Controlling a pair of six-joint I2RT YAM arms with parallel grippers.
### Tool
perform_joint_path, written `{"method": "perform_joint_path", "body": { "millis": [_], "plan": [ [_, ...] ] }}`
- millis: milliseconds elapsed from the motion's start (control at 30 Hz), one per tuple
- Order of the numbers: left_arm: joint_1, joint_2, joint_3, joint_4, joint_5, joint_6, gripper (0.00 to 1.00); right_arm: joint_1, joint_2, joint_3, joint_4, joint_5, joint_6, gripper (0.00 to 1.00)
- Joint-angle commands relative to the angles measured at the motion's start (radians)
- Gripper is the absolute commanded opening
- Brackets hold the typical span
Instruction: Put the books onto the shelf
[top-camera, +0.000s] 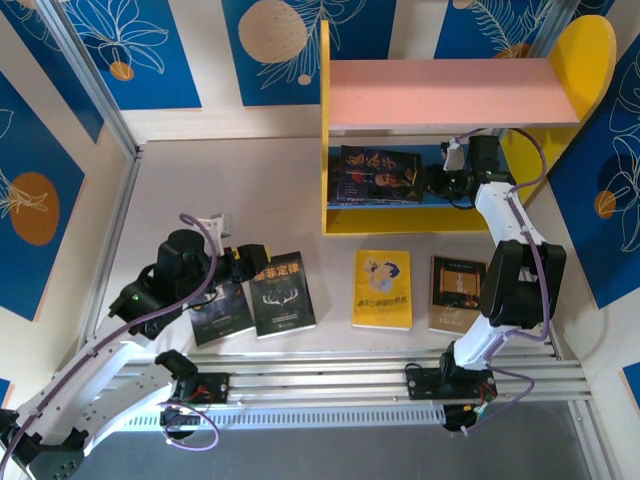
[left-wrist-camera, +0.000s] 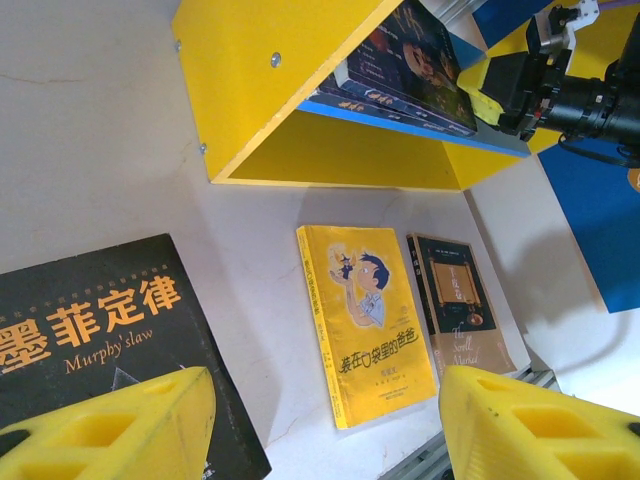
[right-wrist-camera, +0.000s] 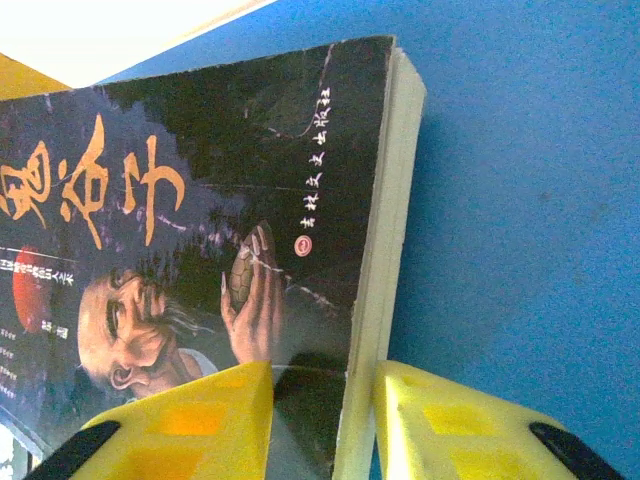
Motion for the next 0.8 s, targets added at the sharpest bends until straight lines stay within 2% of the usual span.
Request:
{"method": "perform_joint_path", "body": {
  "millis": [0,267,767],
  "plan": [
    [-0.005,-0.011,0.018,-0.021,-0.017,0.012,0.62,0.014,0.016,0.035,-0.013,-0.011,-0.017,0.30],
    [-0.005,-0.010,0.013,-0.021,-0.015,0.009,0.62,0.035,0.048,0.075,-0.004,-0.063,-0.047,0.28],
    [-0.005,-0.006,0.009,-0.019,-0.014,0.011,0.62,0.066,0.073,0.096,-0.005,-0.079,-0.101,0.28]
  ]
}}
